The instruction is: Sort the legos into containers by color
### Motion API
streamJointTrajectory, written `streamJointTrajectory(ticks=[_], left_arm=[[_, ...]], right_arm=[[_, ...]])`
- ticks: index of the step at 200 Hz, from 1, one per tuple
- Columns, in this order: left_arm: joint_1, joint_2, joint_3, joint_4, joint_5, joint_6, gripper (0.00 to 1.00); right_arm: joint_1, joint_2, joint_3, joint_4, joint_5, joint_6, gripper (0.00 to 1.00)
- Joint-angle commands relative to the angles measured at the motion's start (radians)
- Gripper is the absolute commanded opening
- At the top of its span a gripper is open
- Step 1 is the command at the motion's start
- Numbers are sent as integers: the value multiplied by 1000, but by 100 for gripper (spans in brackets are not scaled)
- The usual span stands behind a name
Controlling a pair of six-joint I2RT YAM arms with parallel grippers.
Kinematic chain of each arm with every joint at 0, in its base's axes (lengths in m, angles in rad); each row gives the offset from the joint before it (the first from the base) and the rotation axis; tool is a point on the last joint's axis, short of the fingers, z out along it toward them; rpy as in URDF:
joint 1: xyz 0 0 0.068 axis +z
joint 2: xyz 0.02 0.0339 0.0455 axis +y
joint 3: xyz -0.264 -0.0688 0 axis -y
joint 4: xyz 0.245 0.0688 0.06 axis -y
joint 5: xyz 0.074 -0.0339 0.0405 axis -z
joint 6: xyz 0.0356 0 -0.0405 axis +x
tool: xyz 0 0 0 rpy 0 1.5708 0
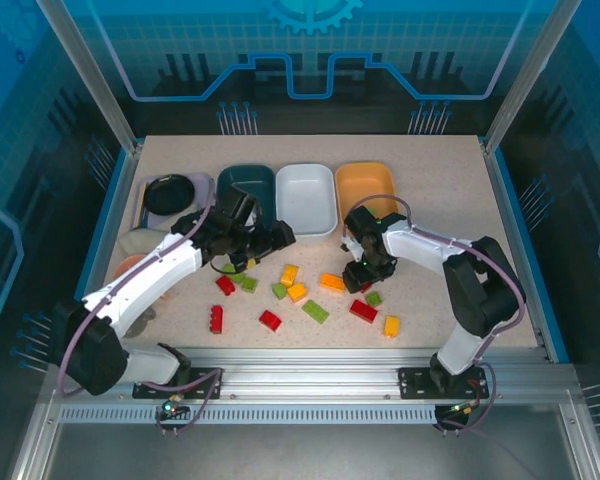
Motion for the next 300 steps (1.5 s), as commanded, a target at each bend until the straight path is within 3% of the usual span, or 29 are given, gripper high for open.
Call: streamJointTrajectory(ticks=[1,59,105,128,148,172,204,255,300], left_arm=[[-14,-53,-23,23,-22,-28,99],[-34,-132,-96,68,-34,-73,99],[-43,-159,-112,119,-24,-107,99],[-43,-153,-82,144,-15,-112,99],[-34,-123,-26,138,-23,-107,99],[14,-72,31,136,-9,-102,99],[90,-18,87,128,8,-93,99],[112,8,109,87,-3,-102,99],[113,-39,94,-36,-48,-89,99]], right_arm=[[-8,32,38,19,6,-4,54],[10,70,63,12,34,11,33],[38,-76,32,-7,95,48,28],[75,-172,106,-64,115,81,28],[96,-161,210,-77,98,117,28],[98,-17,385,-48,62,153,28],[86,293,720,-70,64,198,28],[41,685,1154,-173,56,262,33],[37,736,1264,-219,12,241,60]])
